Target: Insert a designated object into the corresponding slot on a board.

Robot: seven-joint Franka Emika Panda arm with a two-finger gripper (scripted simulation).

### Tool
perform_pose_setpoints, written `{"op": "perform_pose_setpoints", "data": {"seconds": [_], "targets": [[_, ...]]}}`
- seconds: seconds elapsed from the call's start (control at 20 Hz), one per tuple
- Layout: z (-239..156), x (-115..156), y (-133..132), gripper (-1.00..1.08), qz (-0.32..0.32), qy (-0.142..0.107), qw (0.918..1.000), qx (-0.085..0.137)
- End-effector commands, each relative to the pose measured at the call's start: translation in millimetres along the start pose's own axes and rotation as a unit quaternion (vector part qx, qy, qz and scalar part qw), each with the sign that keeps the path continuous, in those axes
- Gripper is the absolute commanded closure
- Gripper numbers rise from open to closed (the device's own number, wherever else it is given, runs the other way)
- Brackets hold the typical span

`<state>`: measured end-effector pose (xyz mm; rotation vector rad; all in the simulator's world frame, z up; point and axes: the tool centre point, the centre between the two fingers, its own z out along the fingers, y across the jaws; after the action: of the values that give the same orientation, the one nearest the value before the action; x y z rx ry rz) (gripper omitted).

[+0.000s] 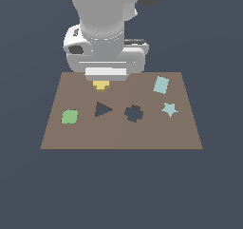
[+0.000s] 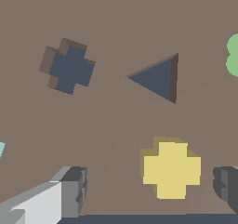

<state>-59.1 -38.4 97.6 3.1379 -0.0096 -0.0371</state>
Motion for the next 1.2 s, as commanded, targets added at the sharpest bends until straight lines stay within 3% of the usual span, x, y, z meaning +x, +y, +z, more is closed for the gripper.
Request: {"op": "perform_pose_setpoints", "data": {"seconds": [0.0,0.45,1.15], "targets": [[13.7,-7.8,10.7,-0.92,0.004,0.004,1.0,0.0],[44.2,-22.7,33.6,-0.92,0.011,0.011,0.9999,0.001],[63.2,-23.3,36.3,-0.92,0.012,0.011,0.9999,0.002]]}}
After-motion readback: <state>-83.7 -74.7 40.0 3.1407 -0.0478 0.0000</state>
